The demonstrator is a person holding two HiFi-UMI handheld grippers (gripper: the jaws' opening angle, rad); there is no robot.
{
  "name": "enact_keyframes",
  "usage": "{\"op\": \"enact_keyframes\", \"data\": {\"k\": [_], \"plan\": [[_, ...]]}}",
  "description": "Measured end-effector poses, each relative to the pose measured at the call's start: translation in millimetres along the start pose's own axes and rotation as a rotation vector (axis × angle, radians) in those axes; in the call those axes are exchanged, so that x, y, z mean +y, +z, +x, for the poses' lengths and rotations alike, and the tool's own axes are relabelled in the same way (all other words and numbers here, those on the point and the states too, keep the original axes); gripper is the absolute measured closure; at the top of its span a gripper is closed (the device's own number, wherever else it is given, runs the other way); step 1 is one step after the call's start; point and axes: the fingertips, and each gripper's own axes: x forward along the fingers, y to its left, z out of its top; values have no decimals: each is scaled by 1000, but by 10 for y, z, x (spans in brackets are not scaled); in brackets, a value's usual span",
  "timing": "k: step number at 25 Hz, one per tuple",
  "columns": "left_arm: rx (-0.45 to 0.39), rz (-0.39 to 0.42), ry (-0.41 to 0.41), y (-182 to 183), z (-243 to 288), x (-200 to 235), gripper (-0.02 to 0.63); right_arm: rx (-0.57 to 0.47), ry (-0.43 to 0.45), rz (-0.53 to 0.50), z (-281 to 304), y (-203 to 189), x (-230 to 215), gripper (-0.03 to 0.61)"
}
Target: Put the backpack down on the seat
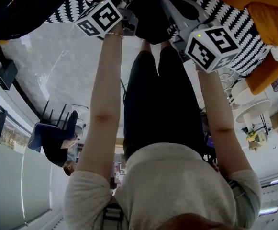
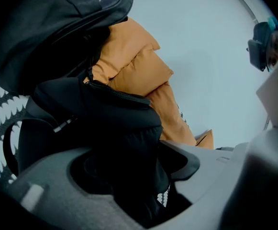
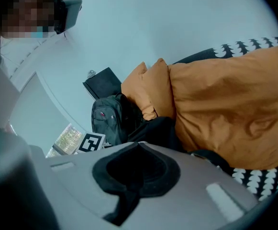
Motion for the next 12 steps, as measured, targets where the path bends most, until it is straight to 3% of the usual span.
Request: {"op": "enact_keyframes", "data": {"k": [12], "plan": [[-36, -6, 65, -45, -417, -196, 330, -3, 14, -15, -258, -12, 157, 575]]}}
